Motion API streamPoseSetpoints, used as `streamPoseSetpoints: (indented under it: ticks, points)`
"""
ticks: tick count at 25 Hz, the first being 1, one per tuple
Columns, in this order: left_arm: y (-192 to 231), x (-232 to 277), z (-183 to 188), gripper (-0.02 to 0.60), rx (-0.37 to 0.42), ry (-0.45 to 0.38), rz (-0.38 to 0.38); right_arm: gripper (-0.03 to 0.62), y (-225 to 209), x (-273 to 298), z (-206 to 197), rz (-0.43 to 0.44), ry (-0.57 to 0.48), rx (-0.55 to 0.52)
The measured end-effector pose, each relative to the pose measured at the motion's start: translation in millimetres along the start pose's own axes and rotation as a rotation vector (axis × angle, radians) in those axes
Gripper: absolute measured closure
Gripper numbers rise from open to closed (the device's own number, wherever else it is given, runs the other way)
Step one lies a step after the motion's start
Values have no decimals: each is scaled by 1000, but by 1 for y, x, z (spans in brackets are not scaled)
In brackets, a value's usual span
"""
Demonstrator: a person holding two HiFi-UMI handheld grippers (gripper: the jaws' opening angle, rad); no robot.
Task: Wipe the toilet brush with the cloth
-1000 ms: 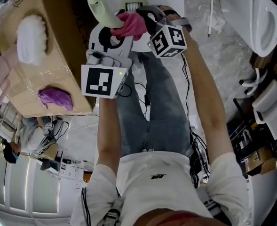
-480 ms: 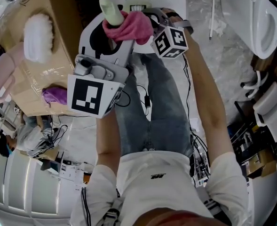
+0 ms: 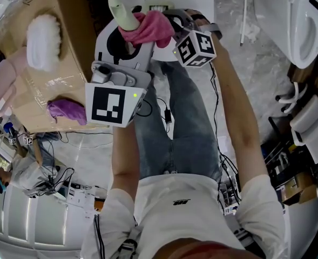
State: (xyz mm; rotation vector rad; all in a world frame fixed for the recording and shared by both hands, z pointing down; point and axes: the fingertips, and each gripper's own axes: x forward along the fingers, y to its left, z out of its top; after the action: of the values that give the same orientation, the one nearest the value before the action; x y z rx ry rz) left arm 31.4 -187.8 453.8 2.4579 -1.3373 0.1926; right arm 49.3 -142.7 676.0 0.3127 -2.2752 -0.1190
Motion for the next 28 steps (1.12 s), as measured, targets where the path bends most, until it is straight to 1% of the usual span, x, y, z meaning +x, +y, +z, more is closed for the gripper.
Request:
streamPoseSetpoints:
  ticks: [6,11,21,26,28]
  points:
    - [5,7,-32,492,3,28,31,568,0,0,0,-3,-13,7]
    - [7,14,-61,496,5,53,38,568,0,-1,0,-9,-21,10]
    - [10,31,-120,499,-9,103,25,568,0,0,1,-19,-41,21]
    - [12,39,-145,498,24,140,-4,567,1,0,1,-25,-50,28]
    - [13,43,-152,497,24,146,-10,567,0,0,1,-29,-52,27]
